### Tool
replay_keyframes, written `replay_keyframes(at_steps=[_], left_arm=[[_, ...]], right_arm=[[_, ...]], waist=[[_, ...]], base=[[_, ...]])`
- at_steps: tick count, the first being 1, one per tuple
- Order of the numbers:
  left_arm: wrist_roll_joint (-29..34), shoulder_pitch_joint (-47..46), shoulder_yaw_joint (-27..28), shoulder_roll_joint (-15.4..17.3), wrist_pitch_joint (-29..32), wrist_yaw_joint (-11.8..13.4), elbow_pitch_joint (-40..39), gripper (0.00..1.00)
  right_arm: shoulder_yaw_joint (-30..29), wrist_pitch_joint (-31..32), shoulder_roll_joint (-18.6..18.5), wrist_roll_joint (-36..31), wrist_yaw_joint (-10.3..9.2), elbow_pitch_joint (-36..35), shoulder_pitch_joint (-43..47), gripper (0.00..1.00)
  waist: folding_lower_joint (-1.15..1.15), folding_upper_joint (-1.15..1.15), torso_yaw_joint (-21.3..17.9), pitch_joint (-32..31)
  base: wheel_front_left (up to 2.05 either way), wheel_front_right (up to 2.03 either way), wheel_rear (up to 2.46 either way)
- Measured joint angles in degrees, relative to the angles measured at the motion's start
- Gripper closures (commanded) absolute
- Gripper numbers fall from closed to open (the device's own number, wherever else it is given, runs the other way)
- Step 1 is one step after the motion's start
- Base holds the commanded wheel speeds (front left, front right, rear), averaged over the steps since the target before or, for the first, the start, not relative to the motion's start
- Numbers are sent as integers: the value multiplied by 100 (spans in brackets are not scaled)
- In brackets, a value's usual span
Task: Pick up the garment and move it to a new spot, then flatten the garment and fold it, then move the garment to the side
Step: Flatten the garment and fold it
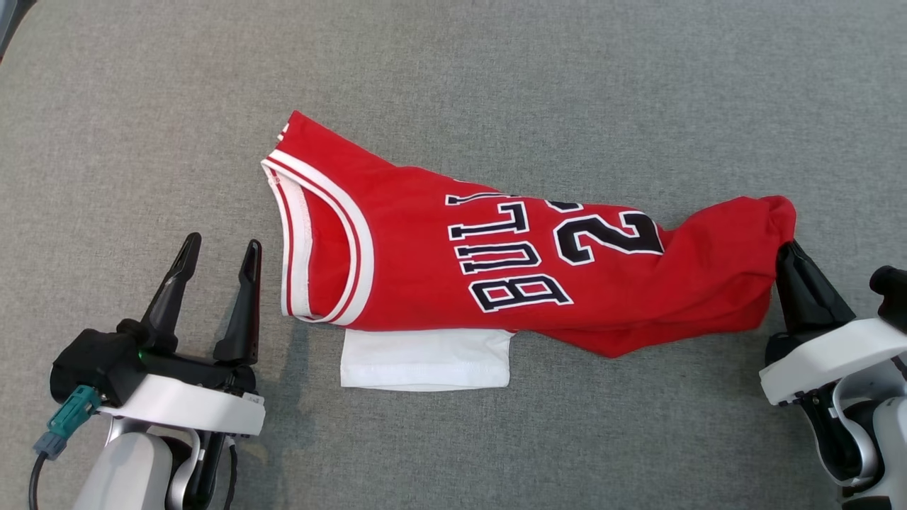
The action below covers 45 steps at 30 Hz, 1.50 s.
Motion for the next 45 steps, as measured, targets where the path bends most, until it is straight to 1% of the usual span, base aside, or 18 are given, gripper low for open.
replay_keyframes(at_steps=[1, 2, 3, 4, 8, 17, 23, 34, 45], left_arm=[[7, -1, 3, -10, 0, -1, 11, 0], [20, -1, 8, -15, 0, -5, 24, 0], [26, 0, 13, -16, 0, -20, 36, 0], [35, 0, 22, -20, 0, -20, 46, 0], [42, 29, 69, -34, 0, -25, 73, 0], [46, 314, 211, -31, 0, 33, 76, 0], [46, 571, 245, -23, 0, 111, 45, 0], [-12, 1255, 188, -108, 79, 260, -120, 0], [-38, 1373, 88, -103, 200, 310, -211, 0]], right_arm=[[15, -20, -8, -2, 0, 23, -7, 60], [29, -60, -8, -5, 0, 42, -7, 60], [40, -114, -1, -11, 0, 48, -5, 24], [44, -166, 13, -32, 0, 49, 1, 0], [-27, -413, 142, -181, 0, -67, 287, 0], [18, -751, 485, -639, 0, -880, 1038, 0], [-46, -727, 600, -842, 0, -1277, 1322, 0], [-385, -525, 733, -907, 0, -1617, 1986, 0], [-422, -420, 805, -909, 0, -1723, 2129, 0]], waist=[[0, 0, -13, -16], [0, 0, -27, -38], [0, 0, -42, -63], [0, 0, -57, -92], [0, 0, -124, -261], [0, 0, -352, -673], [0, 0, -448, -970], [0, 0, -503, -1558], [0, 0, -497, -1658]], base=[[0, 0, 0], [0, 0, 0], [0, 0, 0], [0, 0, 0], [0, 0, 0], [0, 0, 0], [0, 0, 0], [0, 0, 0], [0, 0, 0]])
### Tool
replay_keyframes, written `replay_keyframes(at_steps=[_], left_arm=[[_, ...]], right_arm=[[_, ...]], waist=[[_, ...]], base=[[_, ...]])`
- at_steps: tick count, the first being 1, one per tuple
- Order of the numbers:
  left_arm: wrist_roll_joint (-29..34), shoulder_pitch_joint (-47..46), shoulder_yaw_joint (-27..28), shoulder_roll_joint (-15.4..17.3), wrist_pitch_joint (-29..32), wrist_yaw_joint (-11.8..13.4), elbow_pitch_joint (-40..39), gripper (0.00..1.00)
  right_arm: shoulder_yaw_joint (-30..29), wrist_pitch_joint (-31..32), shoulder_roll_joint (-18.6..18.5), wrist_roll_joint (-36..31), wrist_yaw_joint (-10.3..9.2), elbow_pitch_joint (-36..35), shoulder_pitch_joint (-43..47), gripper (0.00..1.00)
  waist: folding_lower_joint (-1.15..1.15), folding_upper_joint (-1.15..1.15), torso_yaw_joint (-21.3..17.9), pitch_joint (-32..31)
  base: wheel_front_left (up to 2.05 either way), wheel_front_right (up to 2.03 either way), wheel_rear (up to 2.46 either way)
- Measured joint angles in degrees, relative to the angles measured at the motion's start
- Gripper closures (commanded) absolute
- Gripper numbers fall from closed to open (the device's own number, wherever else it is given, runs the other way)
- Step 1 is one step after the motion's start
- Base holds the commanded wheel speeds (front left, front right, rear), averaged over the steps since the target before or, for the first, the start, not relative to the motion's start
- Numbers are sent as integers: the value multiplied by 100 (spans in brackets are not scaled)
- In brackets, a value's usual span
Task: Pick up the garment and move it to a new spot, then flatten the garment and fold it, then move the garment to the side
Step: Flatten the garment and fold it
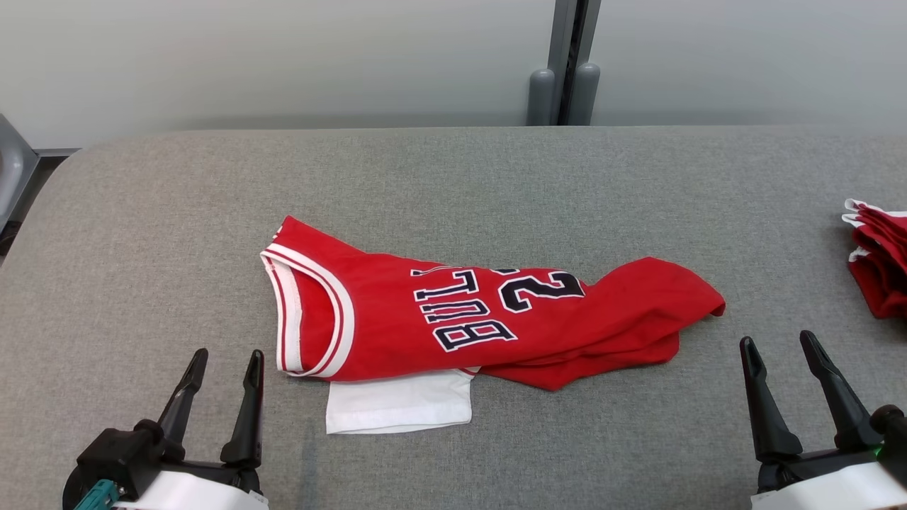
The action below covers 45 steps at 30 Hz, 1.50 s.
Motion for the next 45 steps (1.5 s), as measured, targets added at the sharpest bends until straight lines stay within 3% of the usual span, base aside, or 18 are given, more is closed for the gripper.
replay_keyframes(at_steps=[15, 35, 36, 37, 38, 45], left_arm=[[-57, -168, -146, 23, 121, -14, -14, 0], [-672, -449, -803, -242, 1073, -394, 1269, 0], [-687, -474, -827, -242, 1107, -402, 1285, 54], [-689, -493, -846, -238, 1106, -405, 1290, 88], [-717, -513, -861, -234, 1107, -411, 1304, 100], [-733, -532, -920, -215, 1080, -446, 1337, 100]], right_arm=[[34, 23, 15, 10, 0, -73, -83, 0], [77, 15, -43, 53, 0, 36, -384, 0], [75, 15, -45, 53, 0, 46, -403, 0], [73, 14, -52, 53, 0, 55, -418, 0], [54, 13, -54, 54, 0, 64, -427, 0], [-148, -26, -75, 86, 0, 278, -428, 0]], waist=[[0, 0, 12, 237], [0, 0, -136, 852], [0, 0, -140, 856], [0, 0, -145, 857], [0, 0, -151, 858], [0, 0, -144, 858]], base=[[0, 0, 0], [0, 0, 0], [0, 0, 0], [0, 0, 0], [0, 0, 0], [0, 0, 0]])
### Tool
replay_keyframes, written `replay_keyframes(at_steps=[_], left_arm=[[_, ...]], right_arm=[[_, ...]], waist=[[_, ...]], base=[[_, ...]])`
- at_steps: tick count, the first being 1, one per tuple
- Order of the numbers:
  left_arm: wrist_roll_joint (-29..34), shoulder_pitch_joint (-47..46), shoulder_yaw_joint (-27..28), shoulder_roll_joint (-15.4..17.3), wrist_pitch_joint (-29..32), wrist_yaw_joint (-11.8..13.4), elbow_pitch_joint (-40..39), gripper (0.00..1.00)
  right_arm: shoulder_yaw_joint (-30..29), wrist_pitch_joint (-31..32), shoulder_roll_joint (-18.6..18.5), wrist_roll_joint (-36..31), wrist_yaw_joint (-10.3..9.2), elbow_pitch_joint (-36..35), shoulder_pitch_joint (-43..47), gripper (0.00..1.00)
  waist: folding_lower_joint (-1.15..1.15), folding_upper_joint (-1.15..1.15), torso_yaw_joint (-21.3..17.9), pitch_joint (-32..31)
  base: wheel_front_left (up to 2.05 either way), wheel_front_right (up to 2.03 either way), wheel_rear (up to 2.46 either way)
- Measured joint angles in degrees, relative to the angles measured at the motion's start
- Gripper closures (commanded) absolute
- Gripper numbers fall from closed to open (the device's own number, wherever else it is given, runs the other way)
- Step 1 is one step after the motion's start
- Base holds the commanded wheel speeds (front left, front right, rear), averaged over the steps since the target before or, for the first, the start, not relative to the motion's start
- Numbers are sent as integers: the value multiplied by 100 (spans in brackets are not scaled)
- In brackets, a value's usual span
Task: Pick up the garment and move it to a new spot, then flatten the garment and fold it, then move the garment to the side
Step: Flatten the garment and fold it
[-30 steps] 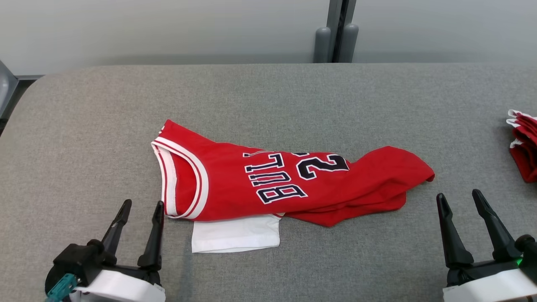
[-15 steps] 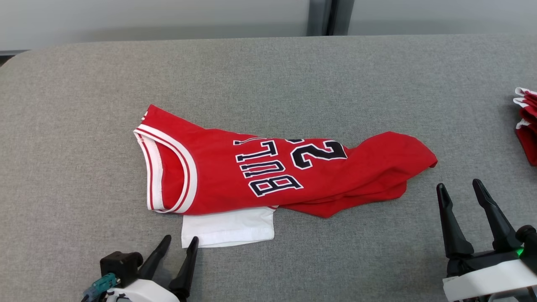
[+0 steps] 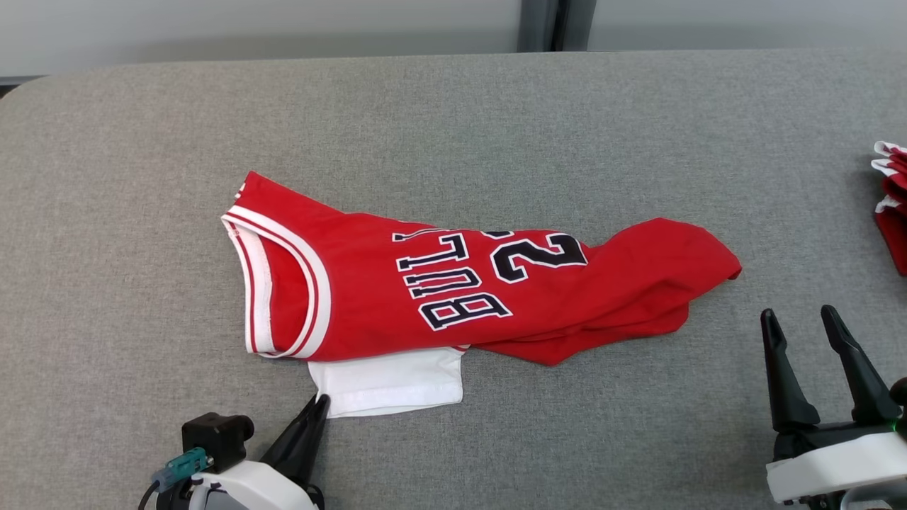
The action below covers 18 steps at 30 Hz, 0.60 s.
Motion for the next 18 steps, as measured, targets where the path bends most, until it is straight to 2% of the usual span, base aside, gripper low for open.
replay_keyframes(at_steps=[11, 18], left_arm=[[9, -175, -33, 44, -80, -5, -112, 100], [57, -382, -65, 65, -196, -8, -188, 100]], right_arm=[[-208, 18, -234, 52, 0, 772, -396, 0], [35, -11, -433, 59, 0, 1430, -1076, 0]], waist=[[0, 0, 87, 310], [0, 0, 156, 606]], base=[[0, 0, 0], [0, 0, 0]])
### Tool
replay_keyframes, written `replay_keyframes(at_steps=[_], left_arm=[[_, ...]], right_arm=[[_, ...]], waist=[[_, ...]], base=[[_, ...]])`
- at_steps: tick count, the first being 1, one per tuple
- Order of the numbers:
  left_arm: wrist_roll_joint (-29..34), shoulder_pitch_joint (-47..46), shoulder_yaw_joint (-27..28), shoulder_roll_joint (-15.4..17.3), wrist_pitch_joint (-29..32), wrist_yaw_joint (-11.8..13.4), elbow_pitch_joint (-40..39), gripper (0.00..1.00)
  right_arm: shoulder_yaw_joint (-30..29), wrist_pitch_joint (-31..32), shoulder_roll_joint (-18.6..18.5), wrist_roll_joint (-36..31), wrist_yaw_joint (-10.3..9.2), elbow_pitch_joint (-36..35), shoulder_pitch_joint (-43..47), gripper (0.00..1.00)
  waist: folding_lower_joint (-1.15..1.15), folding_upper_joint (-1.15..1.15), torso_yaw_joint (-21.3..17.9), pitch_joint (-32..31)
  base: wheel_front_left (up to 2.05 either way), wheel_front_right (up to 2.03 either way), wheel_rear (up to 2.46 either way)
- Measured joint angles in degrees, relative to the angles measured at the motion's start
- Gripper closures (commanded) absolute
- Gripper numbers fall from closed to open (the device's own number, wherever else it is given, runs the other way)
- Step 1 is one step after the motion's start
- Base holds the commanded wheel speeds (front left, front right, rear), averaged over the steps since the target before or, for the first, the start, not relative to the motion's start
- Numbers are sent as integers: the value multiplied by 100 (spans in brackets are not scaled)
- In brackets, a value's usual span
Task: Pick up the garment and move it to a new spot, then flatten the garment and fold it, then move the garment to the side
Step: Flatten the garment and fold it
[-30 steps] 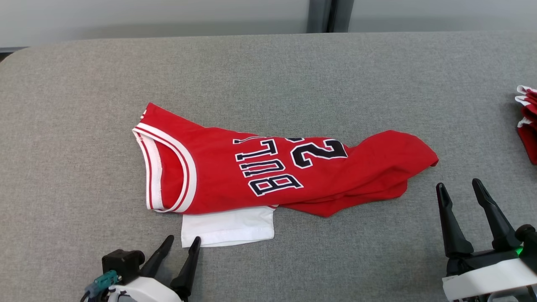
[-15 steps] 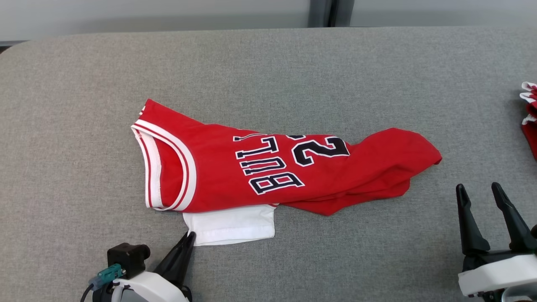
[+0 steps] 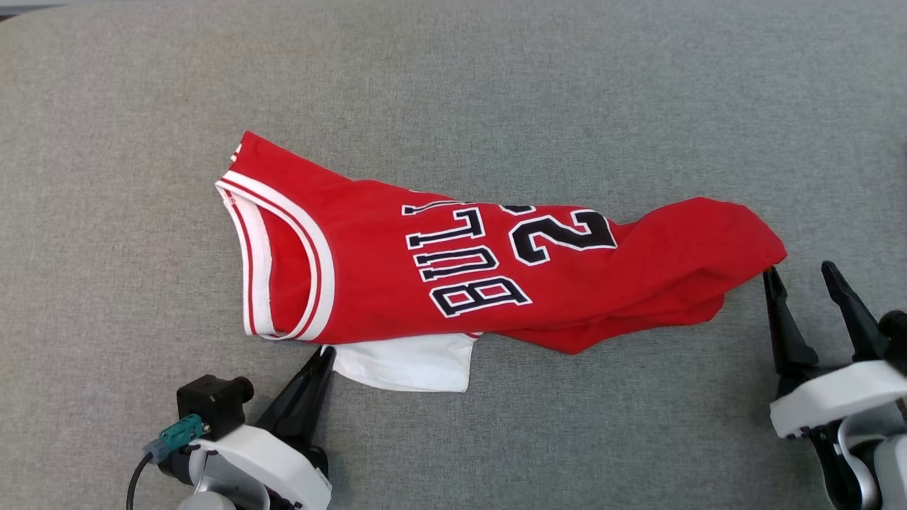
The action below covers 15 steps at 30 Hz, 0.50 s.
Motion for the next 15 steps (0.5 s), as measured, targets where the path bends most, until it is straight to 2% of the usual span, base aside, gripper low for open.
replay_keyframes(at_steps=[6, 7, 9, 10, 15], left_arm=[[5, -125, -52, 21, -108, -34, -12, 100], [5, -135, -59, 21, -116, -34, -9, 100], [5, -143, -68, 22, -178, -46, -4, 100], [4, -153, -70, 23, -187, -47, 1, 100], [-4, -205, -94, 67, -293, -47, 1, 100]], right_arm=[[247, -203, -121, 105, 0, 617, -519, 0], [282, -253, -129, 152, 0, 701, -573, 42], [344, -342, -155, 213, 0, 804, -636, 89], [366, -381, -179, 229, 0, 860, -674, 100], [476, -588, -291, 330, 0, 923, -717, 100]], waist=[[0, 0, 80, 154], [0, 0, 91, 163], [0, 0, 98, 181], [0, 0, 98, 187], [0, 0, 77, 146]], base=[[0, 0, 0], [0, 0, 0], [0, 0, 0], [0, 0, 0], [0, 0, 0]])
